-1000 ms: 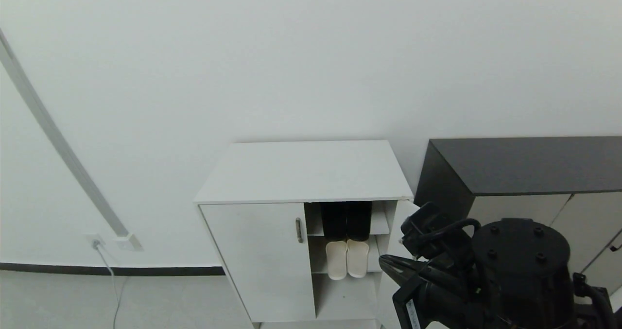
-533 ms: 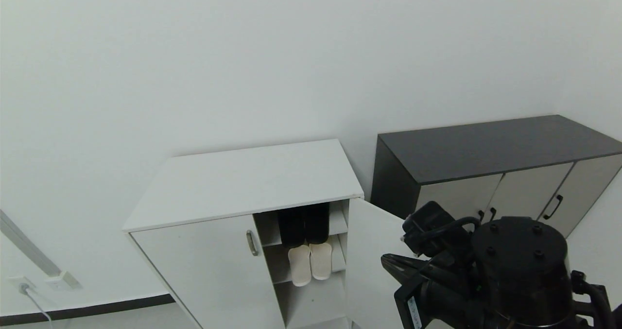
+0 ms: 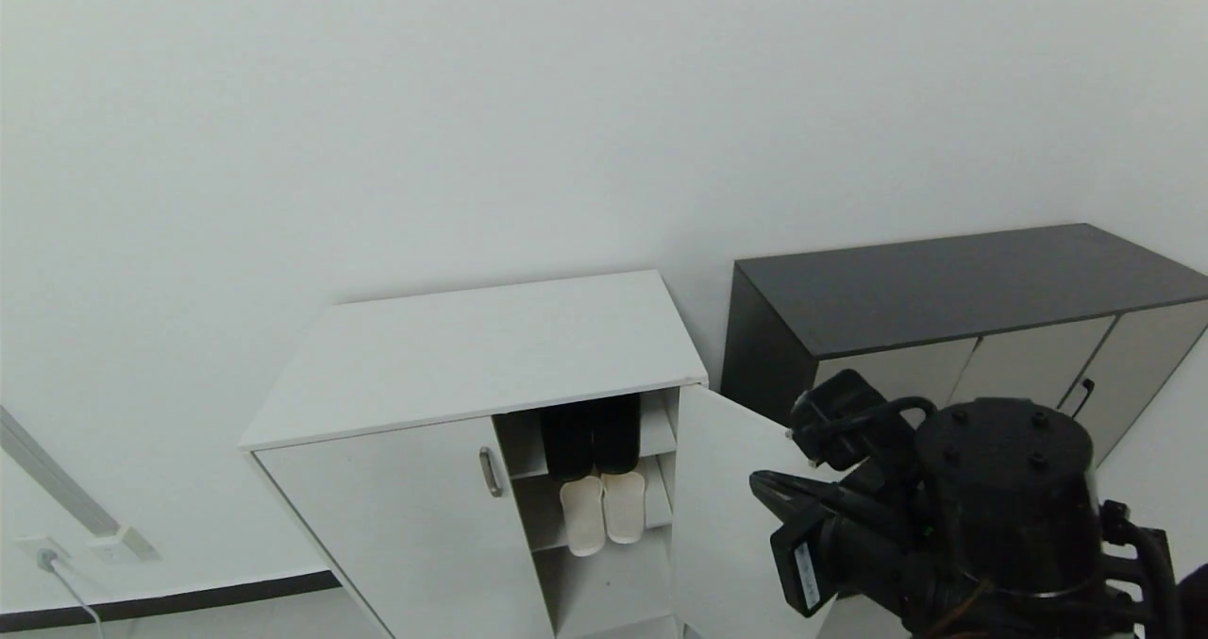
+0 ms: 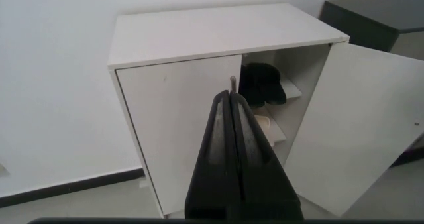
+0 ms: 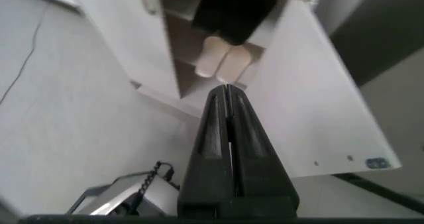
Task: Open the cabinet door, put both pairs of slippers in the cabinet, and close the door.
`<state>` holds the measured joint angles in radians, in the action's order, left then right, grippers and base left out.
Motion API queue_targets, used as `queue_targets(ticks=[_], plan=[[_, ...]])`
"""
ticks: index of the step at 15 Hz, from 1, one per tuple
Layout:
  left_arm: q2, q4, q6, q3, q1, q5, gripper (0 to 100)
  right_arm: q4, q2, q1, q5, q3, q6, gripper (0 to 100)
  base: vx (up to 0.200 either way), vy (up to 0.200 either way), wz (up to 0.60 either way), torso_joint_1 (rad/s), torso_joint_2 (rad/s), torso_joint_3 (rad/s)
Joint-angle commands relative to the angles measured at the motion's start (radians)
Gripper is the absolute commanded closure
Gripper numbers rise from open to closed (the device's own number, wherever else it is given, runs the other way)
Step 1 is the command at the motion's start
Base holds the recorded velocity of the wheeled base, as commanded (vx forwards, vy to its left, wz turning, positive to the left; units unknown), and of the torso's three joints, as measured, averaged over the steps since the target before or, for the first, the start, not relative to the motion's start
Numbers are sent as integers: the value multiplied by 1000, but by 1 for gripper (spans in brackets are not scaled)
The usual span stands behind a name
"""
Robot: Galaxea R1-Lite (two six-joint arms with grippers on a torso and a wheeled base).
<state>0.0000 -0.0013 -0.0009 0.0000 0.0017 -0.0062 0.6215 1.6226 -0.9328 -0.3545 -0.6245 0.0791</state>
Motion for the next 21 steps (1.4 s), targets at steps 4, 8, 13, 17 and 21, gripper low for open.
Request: queue_targets(ticks=[4, 8, 13, 17, 21], plan=[[0, 0, -1, 0, 1, 0, 100, 0, 117, 224, 9, -155, 5, 100, 0, 0, 0, 0, 0, 0], [0, 0, -1, 0, 0, 0, 100, -2, 194, 316, 22, -242, 7, 100, -150, 0, 0, 9, 10, 1], [0, 0, -2, 0, 1, 0, 100, -2, 313, 410, 61, -339, 47, 100, -40, 0, 0, 0, 0, 0], [0, 0, -2, 0, 1, 0, 100, 0, 373, 470, 103, -363, 73, 100, 0, 0, 0, 0, 0, 0], [0, 0, -5, 0, 1, 8, 100, 0, 491, 539, 123, -457, 80, 100, 0, 0, 0, 0, 0, 0]])
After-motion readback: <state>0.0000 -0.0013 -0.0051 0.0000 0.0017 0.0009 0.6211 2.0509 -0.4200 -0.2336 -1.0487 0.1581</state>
